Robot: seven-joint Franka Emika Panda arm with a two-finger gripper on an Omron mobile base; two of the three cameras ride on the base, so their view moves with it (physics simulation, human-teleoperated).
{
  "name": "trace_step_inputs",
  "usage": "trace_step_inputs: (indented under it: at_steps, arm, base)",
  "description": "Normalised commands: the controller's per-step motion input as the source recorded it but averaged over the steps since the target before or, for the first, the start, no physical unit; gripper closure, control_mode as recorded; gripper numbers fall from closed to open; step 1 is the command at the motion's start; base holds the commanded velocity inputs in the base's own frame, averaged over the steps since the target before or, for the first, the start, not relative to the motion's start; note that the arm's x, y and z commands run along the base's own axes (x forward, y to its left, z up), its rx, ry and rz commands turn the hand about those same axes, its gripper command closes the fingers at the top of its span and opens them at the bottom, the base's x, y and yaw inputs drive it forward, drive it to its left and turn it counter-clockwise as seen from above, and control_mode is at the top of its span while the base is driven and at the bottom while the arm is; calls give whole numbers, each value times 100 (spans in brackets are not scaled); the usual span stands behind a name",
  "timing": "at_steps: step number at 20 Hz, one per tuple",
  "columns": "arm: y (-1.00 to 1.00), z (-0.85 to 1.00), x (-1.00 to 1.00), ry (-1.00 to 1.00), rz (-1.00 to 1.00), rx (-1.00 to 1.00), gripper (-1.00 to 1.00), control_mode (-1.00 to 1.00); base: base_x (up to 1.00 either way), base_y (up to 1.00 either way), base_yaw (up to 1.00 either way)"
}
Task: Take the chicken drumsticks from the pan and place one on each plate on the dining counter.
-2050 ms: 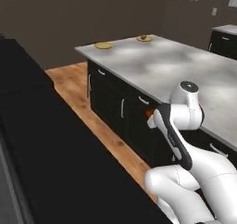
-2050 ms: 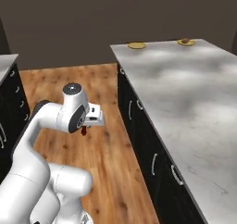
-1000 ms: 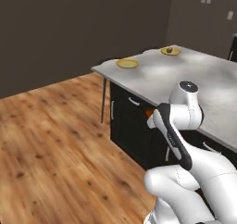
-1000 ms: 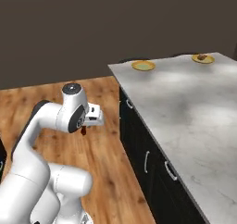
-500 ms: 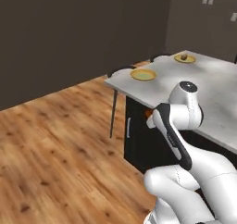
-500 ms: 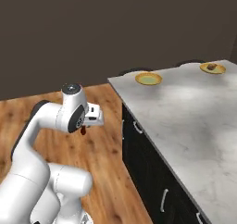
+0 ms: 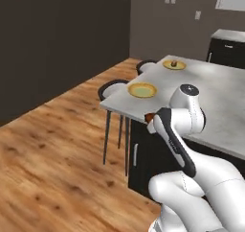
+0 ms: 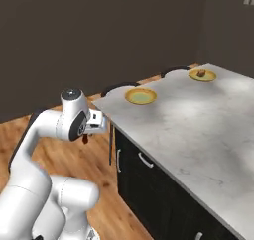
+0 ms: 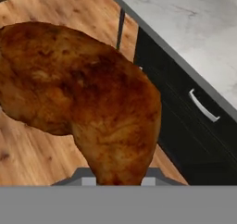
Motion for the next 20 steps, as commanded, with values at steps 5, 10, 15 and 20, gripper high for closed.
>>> trace_step_inputs:
  at_steps: [5, 10, 15, 20]
  arm:
    - [0, 0, 0, 0, 0, 0, 100, 100]
    - [0, 0, 0, 0, 0, 0, 100, 100]
    - [0, 0, 0, 0, 0, 0, 100, 100]
    - [0, 0, 0, 0, 0, 0, 100, 100]
  base:
    - [79, 50, -62]
    - [72, 49, -66]
    - [56, 42, -74]
    - [41, 63, -56]
